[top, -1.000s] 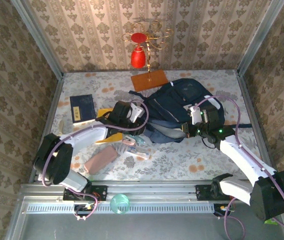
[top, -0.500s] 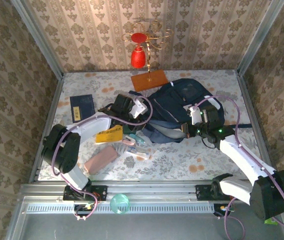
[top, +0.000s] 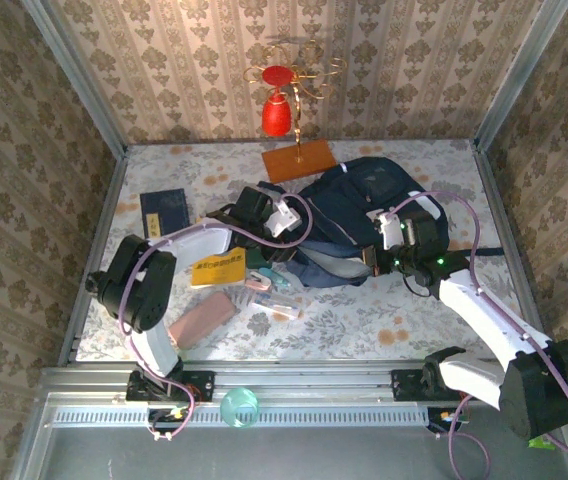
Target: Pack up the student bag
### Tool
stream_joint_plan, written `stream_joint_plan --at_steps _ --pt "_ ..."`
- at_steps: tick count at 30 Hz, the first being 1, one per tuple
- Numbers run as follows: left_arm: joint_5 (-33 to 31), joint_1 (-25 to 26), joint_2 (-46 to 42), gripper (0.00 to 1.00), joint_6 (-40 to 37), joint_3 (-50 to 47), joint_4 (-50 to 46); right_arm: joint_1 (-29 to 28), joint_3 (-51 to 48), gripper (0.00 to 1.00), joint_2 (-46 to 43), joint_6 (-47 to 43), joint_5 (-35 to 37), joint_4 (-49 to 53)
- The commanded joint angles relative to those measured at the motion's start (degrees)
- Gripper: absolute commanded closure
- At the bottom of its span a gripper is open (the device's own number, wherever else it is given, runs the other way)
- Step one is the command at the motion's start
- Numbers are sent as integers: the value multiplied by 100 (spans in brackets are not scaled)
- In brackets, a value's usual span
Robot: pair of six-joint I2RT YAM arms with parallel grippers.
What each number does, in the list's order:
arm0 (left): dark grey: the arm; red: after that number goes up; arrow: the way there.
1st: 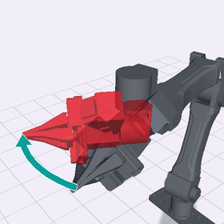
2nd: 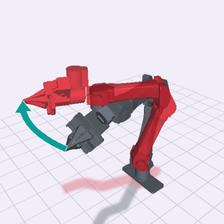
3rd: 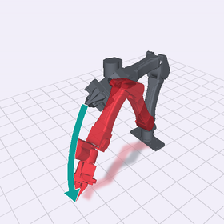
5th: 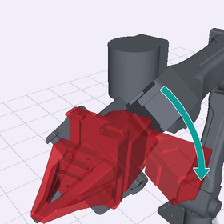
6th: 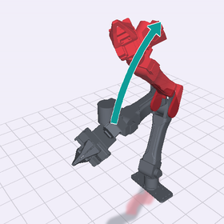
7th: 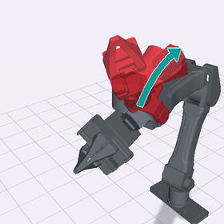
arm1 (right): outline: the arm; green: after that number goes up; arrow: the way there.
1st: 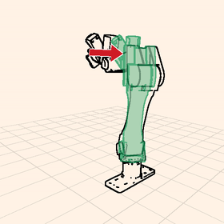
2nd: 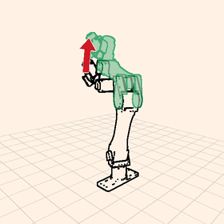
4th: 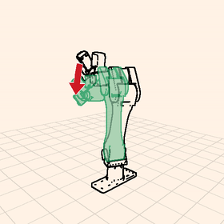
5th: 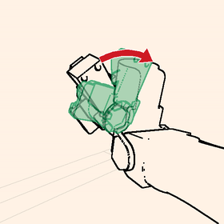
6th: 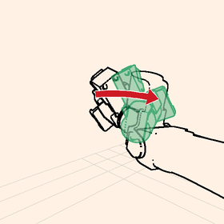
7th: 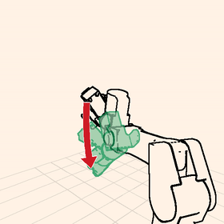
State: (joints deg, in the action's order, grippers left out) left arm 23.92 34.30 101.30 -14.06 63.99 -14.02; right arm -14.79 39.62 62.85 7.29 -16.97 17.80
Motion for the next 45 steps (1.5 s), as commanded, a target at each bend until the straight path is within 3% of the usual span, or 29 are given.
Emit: stream_joint_plan --at_steps 1,6,10,12,20,34,39,42,45 --pt "58 -20 230 61 -30 136 137 -13 8 100 21 15 -217 -285" --pt "217 -12 294 74 207 80 567 -14 12 100 27 -4 -180 -277" --pt "180 -29 242 94 237 -65 746 -3 35 100 19 -20 -131 -244" --pt "134 -60 130 99 242 -150 773 -6 37 100 8 -27 -79 -221" --pt "-96 -266 -649 100 532 -660 1300 -1 -105 100 -292 36 585 -206" --pt "-1661 -319 -387 100 382 -253 547 119 -367 100 -705 42 934 -432" --pt "-926 -310 -525 100 451 -369 463 134 -345 100 -654 104 862 -554" --pt "-245 -243 -780 100 784 -645 756 64 -243 86 -442 17 256 -620" --pt "-21 -8 -953 100 1021 -803 957 -369 -43 62 -237 -335 46 -502"
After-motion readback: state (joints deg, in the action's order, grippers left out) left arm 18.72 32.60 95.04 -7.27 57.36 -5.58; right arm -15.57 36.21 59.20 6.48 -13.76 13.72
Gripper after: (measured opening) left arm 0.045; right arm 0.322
